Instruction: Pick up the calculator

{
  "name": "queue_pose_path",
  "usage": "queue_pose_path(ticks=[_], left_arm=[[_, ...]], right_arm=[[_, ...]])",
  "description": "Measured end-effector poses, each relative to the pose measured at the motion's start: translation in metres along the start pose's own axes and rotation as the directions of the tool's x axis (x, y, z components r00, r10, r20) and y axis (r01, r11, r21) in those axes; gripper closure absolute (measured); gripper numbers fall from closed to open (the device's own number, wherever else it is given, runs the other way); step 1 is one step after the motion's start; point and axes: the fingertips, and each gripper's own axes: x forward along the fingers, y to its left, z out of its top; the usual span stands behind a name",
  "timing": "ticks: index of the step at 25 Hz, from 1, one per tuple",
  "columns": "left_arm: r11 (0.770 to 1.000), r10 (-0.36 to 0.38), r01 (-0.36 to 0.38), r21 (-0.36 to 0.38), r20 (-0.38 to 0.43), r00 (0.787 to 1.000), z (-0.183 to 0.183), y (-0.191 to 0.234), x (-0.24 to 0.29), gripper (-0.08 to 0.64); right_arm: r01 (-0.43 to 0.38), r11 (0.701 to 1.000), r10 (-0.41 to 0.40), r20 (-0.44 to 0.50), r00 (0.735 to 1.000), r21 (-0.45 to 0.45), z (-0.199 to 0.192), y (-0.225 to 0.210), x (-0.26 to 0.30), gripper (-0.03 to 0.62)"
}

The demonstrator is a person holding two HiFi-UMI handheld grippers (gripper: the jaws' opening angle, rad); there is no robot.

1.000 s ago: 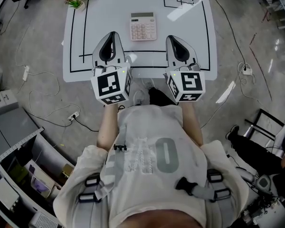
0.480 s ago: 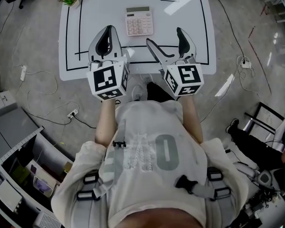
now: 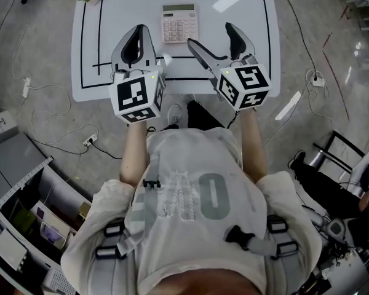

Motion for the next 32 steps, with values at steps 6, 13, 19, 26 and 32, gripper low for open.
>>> queue_pose_path(ticks=[6, 13, 19, 26, 32], left_arm=[[1.0, 0.018, -0.018, -0.018, -0.011, 1.0, -0.006, 0.009, 0.03, 0.54], [0.999, 0.027, -0.028, -0.023, -0.042, 0.999, -0.015, 0.021, 0.069, 0.538], [0.998, 0.05, -0.054, -0.038, -0.098, 0.994, -0.038, 0.034, 0.088, 0.54], [0.993, 0.075, -0.087, -0.079, -0.148, 0.986, -0.059, 0.044, 0.096, 0.539], [0.992, 0.086, -0.1, -0.08, -0.159, 0.983, -0.062, 0.048, 0.103, 0.539]], right_arm=[[-0.116, 0.993, 0.112, -0.127, 0.985, -0.024, 0.0, -0.022, 0.048, 0.149], [-0.215, 0.977, 0.204, -0.29, 0.935, -0.008, -0.023, -0.051, 0.113, 0.149], [-0.319, 0.928, 0.371, -0.414, 0.831, 0.193, -0.064, -0.058, 0.154, 0.149], [-0.347, 0.885, 0.46, -0.462, 0.758, 0.311, -0.087, -0.057, 0.169, 0.15], [-0.377, 0.837, 0.541, -0.502, 0.675, 0.396, -0.097, -0.048, 0.175, 0.161]])
